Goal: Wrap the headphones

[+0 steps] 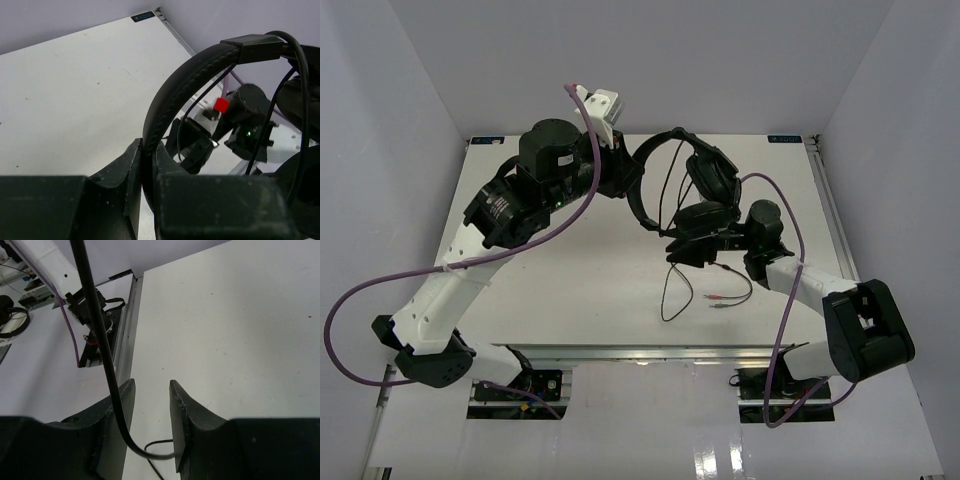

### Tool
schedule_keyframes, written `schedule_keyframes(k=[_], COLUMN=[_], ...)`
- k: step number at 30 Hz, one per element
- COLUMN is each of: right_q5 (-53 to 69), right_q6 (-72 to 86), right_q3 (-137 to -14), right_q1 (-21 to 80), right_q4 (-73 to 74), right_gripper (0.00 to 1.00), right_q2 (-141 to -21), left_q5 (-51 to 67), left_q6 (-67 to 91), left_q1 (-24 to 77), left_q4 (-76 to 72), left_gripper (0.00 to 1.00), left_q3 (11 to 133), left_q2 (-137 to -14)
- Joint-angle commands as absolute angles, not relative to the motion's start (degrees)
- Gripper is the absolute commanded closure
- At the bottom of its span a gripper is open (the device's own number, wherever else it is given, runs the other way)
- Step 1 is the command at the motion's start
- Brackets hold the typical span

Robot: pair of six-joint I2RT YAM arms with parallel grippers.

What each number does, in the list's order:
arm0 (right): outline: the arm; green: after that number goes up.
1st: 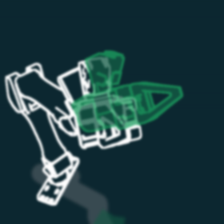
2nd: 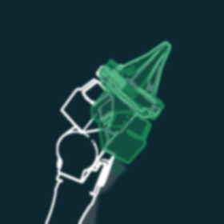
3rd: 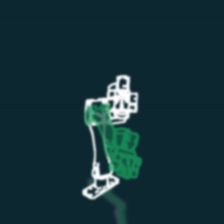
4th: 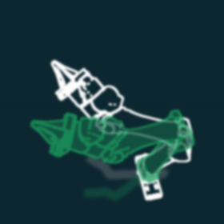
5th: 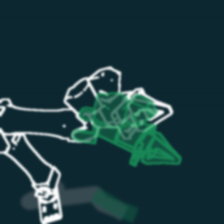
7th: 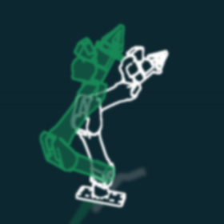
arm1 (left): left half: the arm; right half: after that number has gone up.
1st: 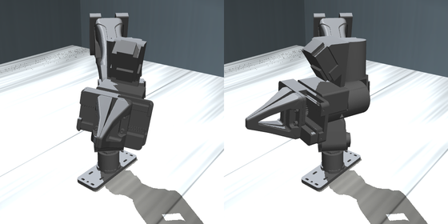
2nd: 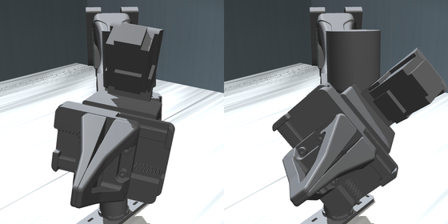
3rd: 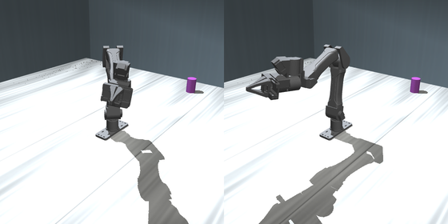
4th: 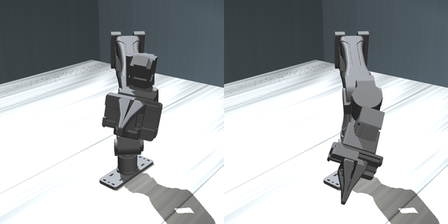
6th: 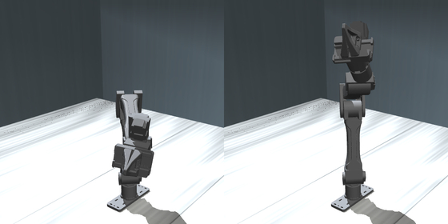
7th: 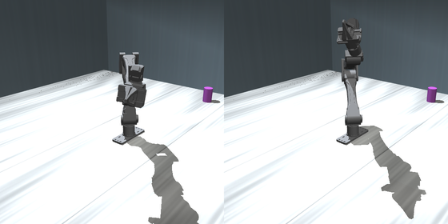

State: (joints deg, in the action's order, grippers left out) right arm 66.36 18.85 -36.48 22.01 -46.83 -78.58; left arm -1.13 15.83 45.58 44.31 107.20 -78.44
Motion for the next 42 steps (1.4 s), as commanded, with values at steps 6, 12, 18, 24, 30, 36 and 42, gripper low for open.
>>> schedule_keyframes(k=[6, 12, 18, 24, 30, 36, 42], right_q5=[70.5, 70.6, 69.8, 65.7, 50.1, 37.1, 26.0], right_q6=[24.7, 16.9, 4.3, -17.5, -52.3, -61.9, -64.0], right_q3=[-32.6, -32.5, -35.7, -44.7, -65.6, -79.1, -83.5], right_q1=[27.6, 28.8, 30.5, 32.0, 34.5, 35.9, 39.5], right_q4=[-61.8, -52.2, -32.8, -1.0, 39.1, 49.9, 48.0], right_gripper=[0.63, 0.79, 0.87, 0.92, 0.92, 0.92, 0.92], right_q2=[-79.0, -74.2, -69.2, -66.8, -66.7, -64.0, -62.0], left_q5=[-18.6, -34.2, -45.4, -52.0, -54.2, -52.0, -49.0], left_q6=[24.2, 26.4, 26.8, 20.7, 17.5, 19.6, 20.7], left_q1=[45.7, 45.7, 45.5, 44.8, 41.8, 38.5, 38.1], left_q4=[34.3, 34.3, 30.2, 23.6, 23.2, 24.1, 26.6], left_gripper=[1.00, 1.00, 1.00, 1.00, 1.00, 1.00, 1.00], left_q3=[116.0, 120.2, 117.8, 111.9, 107.6, 102.2, 98.8], left_q2=[-81.8, -84.2, -84.3, -82.4, -81.3, -80.6, -81.7])
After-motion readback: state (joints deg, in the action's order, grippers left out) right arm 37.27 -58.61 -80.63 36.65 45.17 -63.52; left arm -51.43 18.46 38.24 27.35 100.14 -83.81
